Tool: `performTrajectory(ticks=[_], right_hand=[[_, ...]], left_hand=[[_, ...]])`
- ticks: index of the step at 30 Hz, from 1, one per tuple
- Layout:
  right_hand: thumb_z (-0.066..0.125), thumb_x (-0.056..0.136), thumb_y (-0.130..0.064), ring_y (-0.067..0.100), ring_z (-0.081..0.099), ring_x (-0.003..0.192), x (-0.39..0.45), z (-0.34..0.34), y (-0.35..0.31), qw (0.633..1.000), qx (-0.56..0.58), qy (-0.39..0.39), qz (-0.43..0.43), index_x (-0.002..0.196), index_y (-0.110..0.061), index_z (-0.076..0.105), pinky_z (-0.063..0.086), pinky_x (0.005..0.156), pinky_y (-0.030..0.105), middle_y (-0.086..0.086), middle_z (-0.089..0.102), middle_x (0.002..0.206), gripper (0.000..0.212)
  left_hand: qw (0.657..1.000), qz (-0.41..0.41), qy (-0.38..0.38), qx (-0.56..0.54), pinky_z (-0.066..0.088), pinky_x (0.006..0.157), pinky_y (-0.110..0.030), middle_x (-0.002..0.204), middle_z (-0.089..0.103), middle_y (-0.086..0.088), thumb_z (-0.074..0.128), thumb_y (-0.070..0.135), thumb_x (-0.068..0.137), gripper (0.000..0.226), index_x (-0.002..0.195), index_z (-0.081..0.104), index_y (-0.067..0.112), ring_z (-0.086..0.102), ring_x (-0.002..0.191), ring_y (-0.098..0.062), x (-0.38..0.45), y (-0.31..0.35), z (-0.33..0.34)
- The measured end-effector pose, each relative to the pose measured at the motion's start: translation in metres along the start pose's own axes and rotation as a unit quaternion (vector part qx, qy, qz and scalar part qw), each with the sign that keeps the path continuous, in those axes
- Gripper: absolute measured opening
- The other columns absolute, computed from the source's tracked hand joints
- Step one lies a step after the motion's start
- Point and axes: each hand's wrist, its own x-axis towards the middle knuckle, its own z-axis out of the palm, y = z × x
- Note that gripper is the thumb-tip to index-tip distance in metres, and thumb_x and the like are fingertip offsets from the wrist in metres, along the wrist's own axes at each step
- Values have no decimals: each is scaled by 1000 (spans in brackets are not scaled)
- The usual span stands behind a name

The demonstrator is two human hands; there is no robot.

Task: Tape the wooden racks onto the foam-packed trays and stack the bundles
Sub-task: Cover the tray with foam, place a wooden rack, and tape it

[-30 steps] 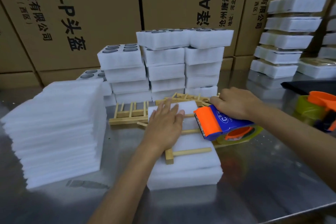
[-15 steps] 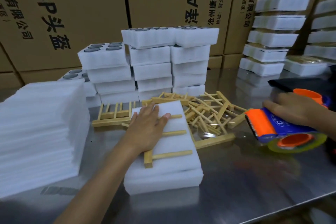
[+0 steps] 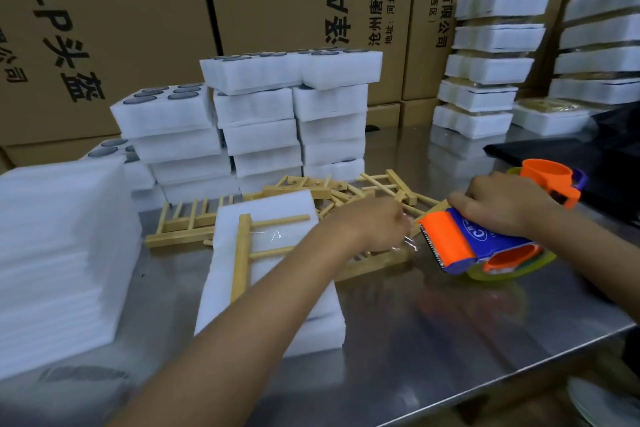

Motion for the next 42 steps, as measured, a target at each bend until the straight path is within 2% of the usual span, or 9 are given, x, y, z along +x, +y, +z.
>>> performTrajectory(ticks=[2,7,12,18,23,29,34,37,42], right_hand=[[29,97,-56,11,52,67,-2,-1,0,1000,4,-4,5,73,-23,55,31,54,29,0,57,73,48],[24,97,-58,10,49,68,2,1,-9,999,-45,-20,4,75,-25,50,30,54,28,-3,53,72,48],[27,95,-60,9,48,65,3,5,-26,998,-57,2,33,72,-26,42,35,57,28,-4,50,69,44],[33,95,-53,19,49,67,-9,11,-46,990,-43,74,108,76,-22,45,37,61,30,-2,41,65,39],[37,97,-43,25,58,79,-25,5,-49,983,-67,126,114,79,-20,45,38,64,31,5,60,82,30],[39,98,-38,26,63,91,-23,3,-54,981,-118,62,143,96,-19,59,36,64,33,5,67,99,27],[48,95,-26,29,64,67,-36,9,-44,972,-122,101,171,67,-14,51,29,51,23,7,65,71,30],[52,93,-20,35,58,46,-56,23,-32,939,28,233,251,44,-5,46,27,53,25,23,56,49,52],[33,91,-32,40,58,59,-95,48,-34,953,18,194,231,61,2,57,43,57,41,29,58,60,51]], left_hand=[[995,-24,-45,-90,55,70,-35,93,73,-12,47,39,103,35,97,68,11,65,68,-18,10,-7,12],[967,-33,16,-251,41,40,-17,54,60,9,70,36,90,22,78,68,18,52,41,1,12,-34,22],[956,-2,49,-289,55,66,-39,88,73,-18,73,28,88,21,88,71,7,60,67,-18,8,-35,25],[973,103,92,-184,51,69,-45,72,63,-8,68,24,91,14,84,66,12,55,66,-16,2,-33,32],[969,118,109,-187,47,68,-35,68,57,9,67,25,92,11,85,65,16,53,69,-10,1,-31,31],[943,139,130,-274,44,63,-20,62,55,15,69,18,91,9,86,69,11,54,62,-1,-2,-29,27],[896,148,157,-387,40,52,-14,66,52,-8,68,19,93,10,88,69,11,49,53,-5,-5,-32,23],[897,123,130,-405,39,45,-8,60,59,8,65,21,96,10,90,66,13,54,50,0,-3,-31,20],[902,111,100,-404,38,41,-18,54,56,13,61,18,95,13,84,65,21,47,43,-2,-4,-32,20]])
